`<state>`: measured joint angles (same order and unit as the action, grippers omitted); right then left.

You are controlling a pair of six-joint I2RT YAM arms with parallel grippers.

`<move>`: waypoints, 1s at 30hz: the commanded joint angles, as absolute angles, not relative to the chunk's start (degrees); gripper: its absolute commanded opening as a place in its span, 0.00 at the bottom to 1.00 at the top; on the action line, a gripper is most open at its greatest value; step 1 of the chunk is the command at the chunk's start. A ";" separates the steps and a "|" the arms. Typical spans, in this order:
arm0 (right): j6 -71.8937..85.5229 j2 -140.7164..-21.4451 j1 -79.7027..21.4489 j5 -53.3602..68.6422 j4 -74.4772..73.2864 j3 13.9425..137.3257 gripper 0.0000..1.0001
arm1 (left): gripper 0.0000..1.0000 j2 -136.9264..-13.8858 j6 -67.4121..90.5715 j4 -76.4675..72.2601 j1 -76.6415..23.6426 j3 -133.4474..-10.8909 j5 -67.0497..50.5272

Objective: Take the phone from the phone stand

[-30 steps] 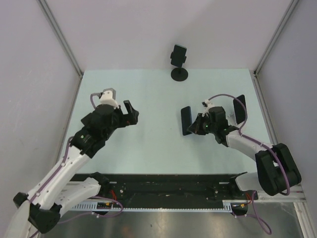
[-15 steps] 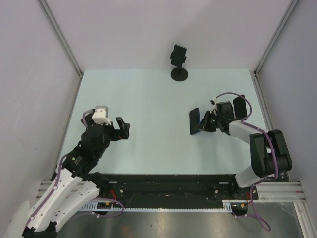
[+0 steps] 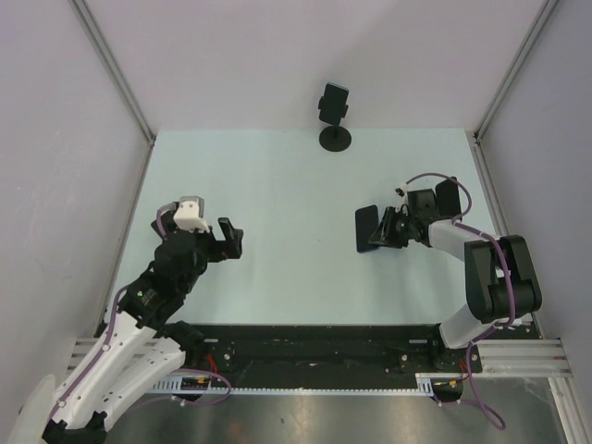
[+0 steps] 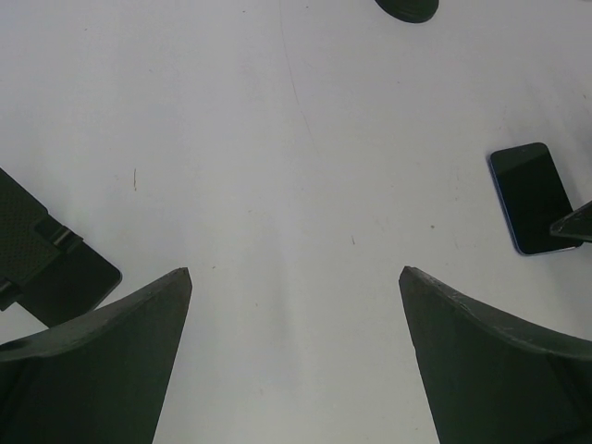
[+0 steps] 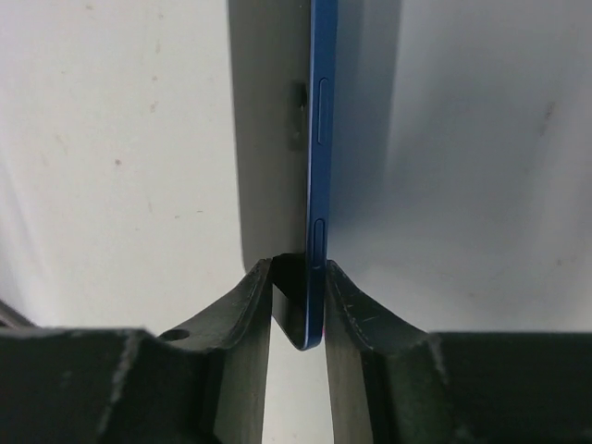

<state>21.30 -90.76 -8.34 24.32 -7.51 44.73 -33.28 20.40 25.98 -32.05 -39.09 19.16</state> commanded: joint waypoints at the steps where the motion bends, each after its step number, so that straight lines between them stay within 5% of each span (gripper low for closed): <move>1: 18.37 -91.67 -7.91 18.02 -12.48 45.53 0.32 | 1.00 -33.57 19.51 24.17 -31.82 -39.20 20.74; 11: 18.54 -89.74 -8.00 12.49 -15.55 45.44 0.66 | 1.00 -34.80 21.71 24.34 -31.82 -39.20 21.88; 18: 19.77 -78.08 -9.66 10.29 -18.54 45.53 0.99 | 1.00 -37.43 26.09 24.69 -31.73 -38.76 26.17; 23: 19.78 -67.69 -13.88 7.22 -20.21 46.49 1.00 | 1.00 -41.56 31.72 28.55 -29.28 -39.20 31.55; 30: 18.02 -57.14 -18.10 7.03 -22.76 47.02 1.00 | 1.00 -47.28 32.79 29.27 -11.27 -37.71 28.91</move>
<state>19.31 -61.04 -16.53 8.34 -19.99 45.17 -45.63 30.72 27.99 -18.15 -38.28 26.81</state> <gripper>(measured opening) 0.994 0.996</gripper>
